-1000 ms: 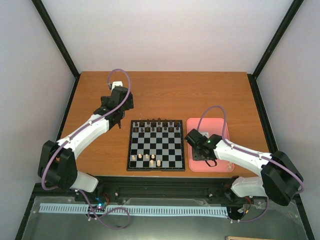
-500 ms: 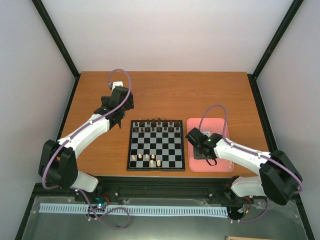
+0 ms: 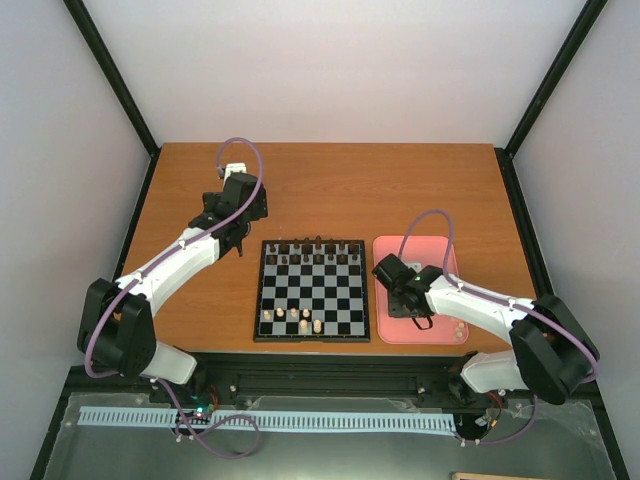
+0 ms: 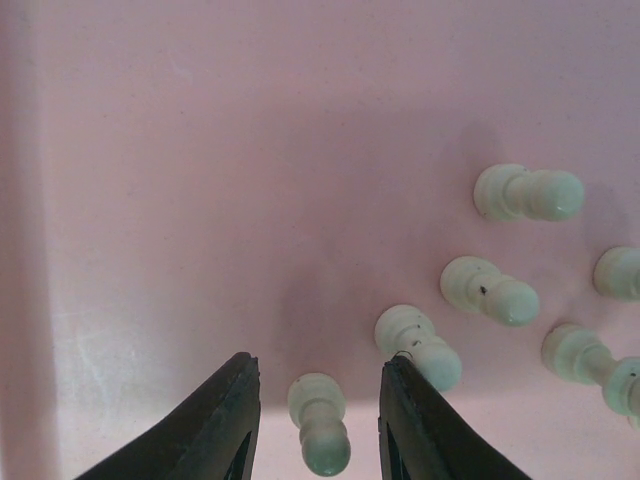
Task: Set up the chess pieces on the board
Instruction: Pick up the chess piece from the storage box.
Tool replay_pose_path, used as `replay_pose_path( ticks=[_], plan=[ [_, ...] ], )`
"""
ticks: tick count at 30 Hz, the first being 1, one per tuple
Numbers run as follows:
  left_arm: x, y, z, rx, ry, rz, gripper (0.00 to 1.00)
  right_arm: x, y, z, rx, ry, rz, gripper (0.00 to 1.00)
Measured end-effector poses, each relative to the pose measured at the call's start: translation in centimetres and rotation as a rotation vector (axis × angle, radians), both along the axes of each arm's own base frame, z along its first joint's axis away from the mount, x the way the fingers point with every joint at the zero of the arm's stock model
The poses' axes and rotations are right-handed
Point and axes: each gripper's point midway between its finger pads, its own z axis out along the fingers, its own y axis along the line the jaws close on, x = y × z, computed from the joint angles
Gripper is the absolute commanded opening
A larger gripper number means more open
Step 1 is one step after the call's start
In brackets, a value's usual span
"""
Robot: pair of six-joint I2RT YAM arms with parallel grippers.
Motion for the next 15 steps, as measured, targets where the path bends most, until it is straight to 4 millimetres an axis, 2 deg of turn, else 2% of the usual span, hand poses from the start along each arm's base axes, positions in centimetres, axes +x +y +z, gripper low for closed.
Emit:
replay_pose_path(
  ticks=[8, 15],
  plan=[
    [0.03, 0.00, 0.03, 0.000, -0.001, 0.001, 1.00, -0.16, -0.21, -0.34, 0.000, 0.010, -0.003, 0.22],
    [0.25, -0.09, 0.01, 0.001, 0.000, 0.001, 1.00, -0.13, -0.08, -0.38, 0.010, 0.012, -0.001, 0.06]
  ],
)
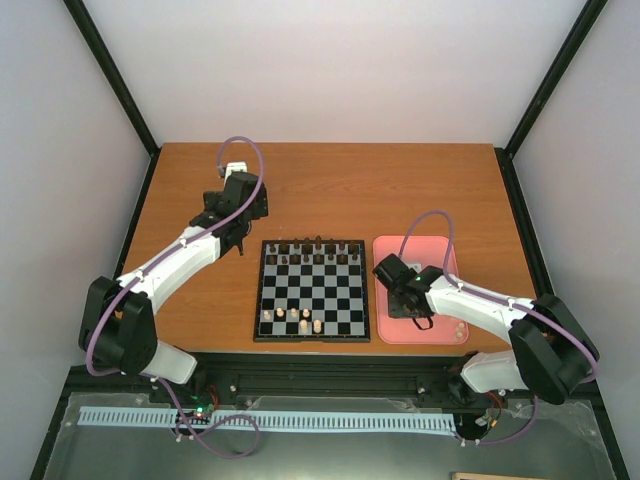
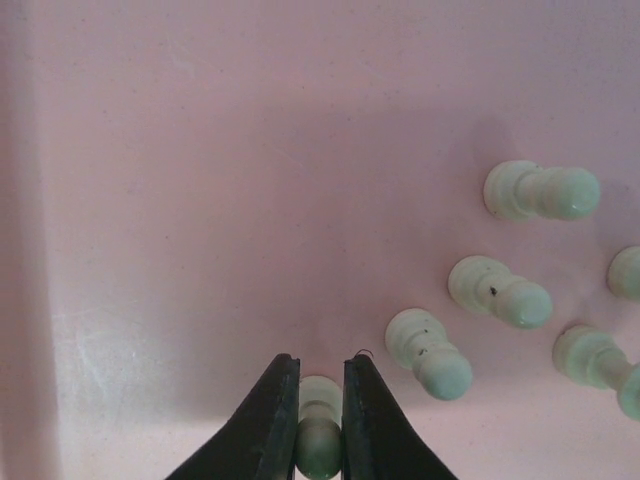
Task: Set up the chess pieces on the board
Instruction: Pick up the chess piece from the storage box, then place the chess piece on the chessboard.
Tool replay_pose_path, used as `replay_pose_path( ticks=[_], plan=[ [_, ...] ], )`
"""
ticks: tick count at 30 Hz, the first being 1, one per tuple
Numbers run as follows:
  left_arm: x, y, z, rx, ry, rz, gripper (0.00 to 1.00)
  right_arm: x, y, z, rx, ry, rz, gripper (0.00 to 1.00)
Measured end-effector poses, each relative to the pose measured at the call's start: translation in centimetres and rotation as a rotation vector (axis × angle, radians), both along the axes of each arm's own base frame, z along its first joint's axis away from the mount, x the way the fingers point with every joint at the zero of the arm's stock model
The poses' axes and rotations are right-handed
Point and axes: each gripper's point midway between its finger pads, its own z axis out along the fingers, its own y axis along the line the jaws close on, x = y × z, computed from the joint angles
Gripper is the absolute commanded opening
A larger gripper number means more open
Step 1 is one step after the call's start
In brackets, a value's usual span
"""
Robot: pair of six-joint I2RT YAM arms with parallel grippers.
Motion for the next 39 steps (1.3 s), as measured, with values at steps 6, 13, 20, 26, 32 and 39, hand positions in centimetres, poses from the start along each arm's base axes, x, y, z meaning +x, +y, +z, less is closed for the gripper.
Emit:
replay_pose_path(
  ticks=[6, 13, 20, 26, 32, 39],
  plan=[
    [0.0, 0.0, 0.0, 0.001, 0.000, 0.002, 1.00, 0.1, 0.2, 0.2, 0.013, -0.009, 0.006, 0.03],
    [0.0, 0.1, 0.0, 0.003, 0.000, 0.004, 1.00, 1.6, 2.2, 3.6, 0.072, -0.069, 0.043, 0.03],
    [0.0, 0.1, -0.1, 0.005, 0.002, 0.005, 1.00, 3.0, 11.2, 8.3, 0.200, -0.138, 0.257, 0.03],
    [0.2, 0.0, -0.6, 0.010, 0.013, 0.004, 1.00, 1.9, 17.6, 6.7, 0.206, -0.059, 0.429, 0.03],
    [0.2, 0.0, -0.5, 0.009, 0.012, 0.004, 1.00, 0.6, 20.8, 5.6, 0.218, -0.003, 0.525, 0.03],
    [0.2, 0.0, -0.5, 0.009, 0.013, 0.004, 1.00, -0.2, 22.7, 4.5, 0.230, 0.039, 0.574, 0.03]
  ],
)
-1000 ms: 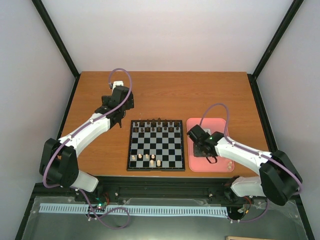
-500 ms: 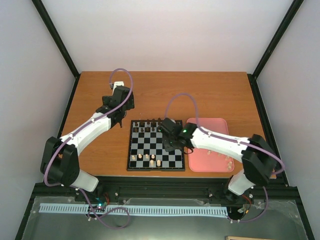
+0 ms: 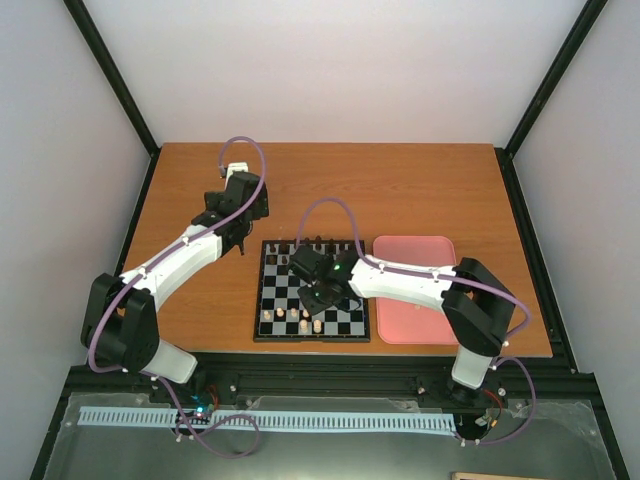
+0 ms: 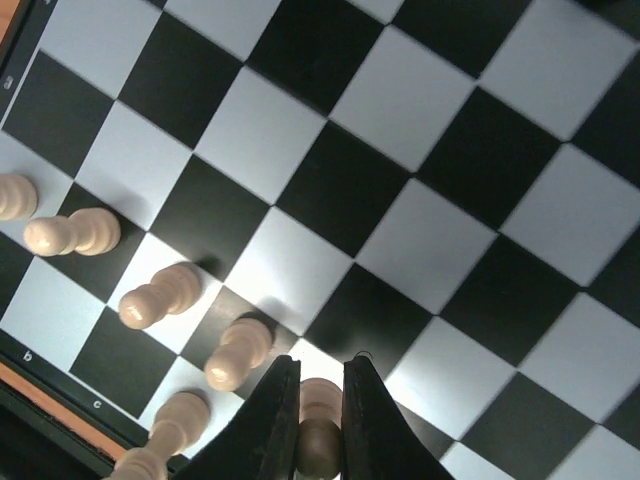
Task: Set up the chess pieces on the board
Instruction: Place the chess piece on the chessboard.
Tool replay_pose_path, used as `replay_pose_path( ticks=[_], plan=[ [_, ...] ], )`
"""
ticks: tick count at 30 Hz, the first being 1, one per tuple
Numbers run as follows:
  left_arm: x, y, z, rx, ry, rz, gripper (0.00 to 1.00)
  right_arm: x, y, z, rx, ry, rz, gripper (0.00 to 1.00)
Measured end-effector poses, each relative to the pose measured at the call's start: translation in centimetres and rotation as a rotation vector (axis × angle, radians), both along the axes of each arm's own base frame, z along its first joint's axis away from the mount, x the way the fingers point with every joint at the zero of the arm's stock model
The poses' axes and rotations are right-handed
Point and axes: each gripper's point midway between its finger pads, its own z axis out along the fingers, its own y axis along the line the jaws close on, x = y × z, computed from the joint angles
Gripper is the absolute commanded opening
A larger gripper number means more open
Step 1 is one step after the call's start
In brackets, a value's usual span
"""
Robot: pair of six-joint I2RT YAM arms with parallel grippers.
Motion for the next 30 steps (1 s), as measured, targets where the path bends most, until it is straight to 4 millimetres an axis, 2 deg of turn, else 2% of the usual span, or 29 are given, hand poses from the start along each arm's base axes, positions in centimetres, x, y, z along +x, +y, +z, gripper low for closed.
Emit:
replay_pose_path(
  ticks=[7, 30],
  plan=[
    [0.0, 0.0, 0.0, 0.000, 0.000, 0.000, 1.00, -1.1, 1.0, -1.3, -0.016, 0.032, 0.040, 0.03],
    [0.0, 0.0, 0.0, 0.000, 0.000, 0.000, 1.00, -1.3, 0.2, -2.2, -0.041, 0.033, 0.022, 0.03]
  ],
)
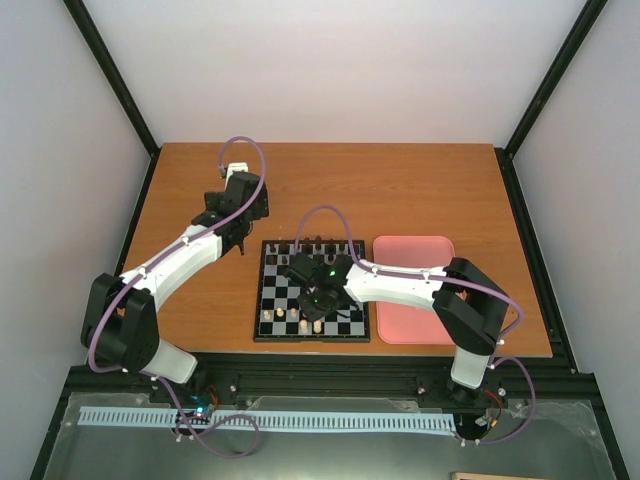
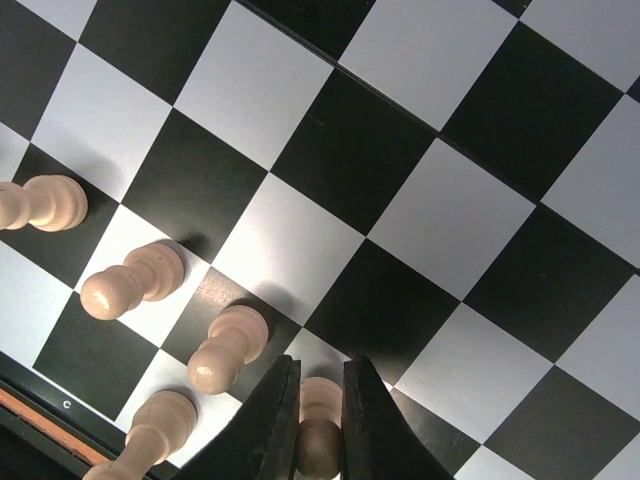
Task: Set up the chess pieces on the board
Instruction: Place the chess piece on the chessboard.
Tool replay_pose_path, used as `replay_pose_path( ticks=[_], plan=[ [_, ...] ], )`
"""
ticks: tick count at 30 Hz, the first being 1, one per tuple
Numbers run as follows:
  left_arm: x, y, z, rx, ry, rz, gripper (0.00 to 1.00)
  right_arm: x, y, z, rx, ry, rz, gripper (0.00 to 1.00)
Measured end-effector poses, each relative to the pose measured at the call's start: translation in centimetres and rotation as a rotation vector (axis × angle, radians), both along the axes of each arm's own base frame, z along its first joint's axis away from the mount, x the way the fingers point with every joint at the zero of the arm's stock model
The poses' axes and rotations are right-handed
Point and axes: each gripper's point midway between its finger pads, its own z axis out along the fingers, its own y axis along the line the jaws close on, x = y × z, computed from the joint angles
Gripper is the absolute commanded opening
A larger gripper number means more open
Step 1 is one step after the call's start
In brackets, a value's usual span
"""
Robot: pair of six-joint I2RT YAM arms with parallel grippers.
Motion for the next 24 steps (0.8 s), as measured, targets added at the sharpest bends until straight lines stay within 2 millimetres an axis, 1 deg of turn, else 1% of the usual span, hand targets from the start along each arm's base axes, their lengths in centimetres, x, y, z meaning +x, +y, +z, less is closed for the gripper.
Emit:
replay_pose_path(
  ticks=[11, 15, 24],
  plan=[
    [0.00, 0.00, -0.01, 0.000, 0.000, 0.000, 1.00, -0.02, -0.07, -0.22, 0.000, 0.000, -0.004, 0.07],
    [0.00, 0.00, 0.00, 0.000, 0.000, 0.000, 1.00, -0.02, -0.07, -0.22, 0.001, 0.000, -0.004, 0.11],
    [0.00, 0.00, -0.01, 0.000, 0.000, 0.000, 1.00, -0.10, -0.02, -0.22, 0.003, 0.004, -0.002, 0.13]
  ],
)
